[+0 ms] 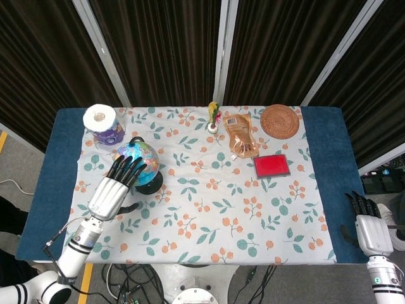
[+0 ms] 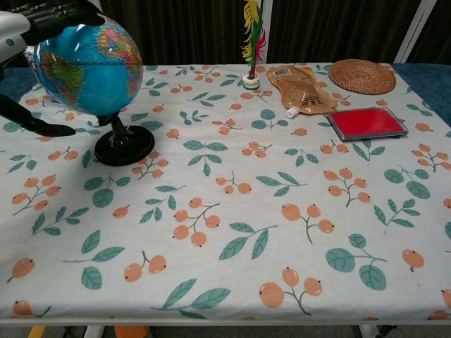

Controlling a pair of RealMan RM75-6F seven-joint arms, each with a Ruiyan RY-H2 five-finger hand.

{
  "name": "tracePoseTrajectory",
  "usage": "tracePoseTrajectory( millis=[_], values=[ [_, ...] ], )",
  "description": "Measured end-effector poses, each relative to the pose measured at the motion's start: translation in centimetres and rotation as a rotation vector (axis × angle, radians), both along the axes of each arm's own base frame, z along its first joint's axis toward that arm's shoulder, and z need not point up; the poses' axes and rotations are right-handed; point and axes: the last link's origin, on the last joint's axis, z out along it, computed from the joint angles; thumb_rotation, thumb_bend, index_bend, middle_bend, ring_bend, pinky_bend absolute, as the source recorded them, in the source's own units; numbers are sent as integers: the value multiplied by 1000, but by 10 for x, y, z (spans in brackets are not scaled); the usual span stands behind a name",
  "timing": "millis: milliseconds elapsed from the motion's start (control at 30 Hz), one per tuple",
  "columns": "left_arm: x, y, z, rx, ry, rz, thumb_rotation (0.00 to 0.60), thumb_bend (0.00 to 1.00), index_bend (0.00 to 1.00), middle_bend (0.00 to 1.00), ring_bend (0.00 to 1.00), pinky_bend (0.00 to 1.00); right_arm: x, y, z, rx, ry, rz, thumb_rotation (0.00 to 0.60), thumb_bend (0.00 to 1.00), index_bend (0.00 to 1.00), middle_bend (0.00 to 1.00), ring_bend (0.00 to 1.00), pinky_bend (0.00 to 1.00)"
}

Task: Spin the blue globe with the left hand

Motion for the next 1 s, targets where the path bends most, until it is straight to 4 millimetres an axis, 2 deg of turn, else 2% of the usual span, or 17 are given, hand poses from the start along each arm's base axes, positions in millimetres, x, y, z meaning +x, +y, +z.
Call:
tracePoseTrajectory(
  millis=[467, 800, 1000],
  values=[
    [-24, 2, 10, 24, -5, 81, 600, 0, 20, 0, 0, 0, 0, 0, -1, 1, 3, -3, 600, 341, 0, 0, 0, 0],
    [-65, 8, 22, 47, 0, 225, 600, 0, 20, 0, 0, 0, 0, 0, -1, 2, 5, -3, 600, 341, 0, 0, 0, 0],
    [-82, 6, 32, 80, -6, 270, 600, 0, 20, 0, 0, 0, 2, 0, -1, 1, 6, -1, 600, 341, 0, 0, 0, 0]
  ],
)
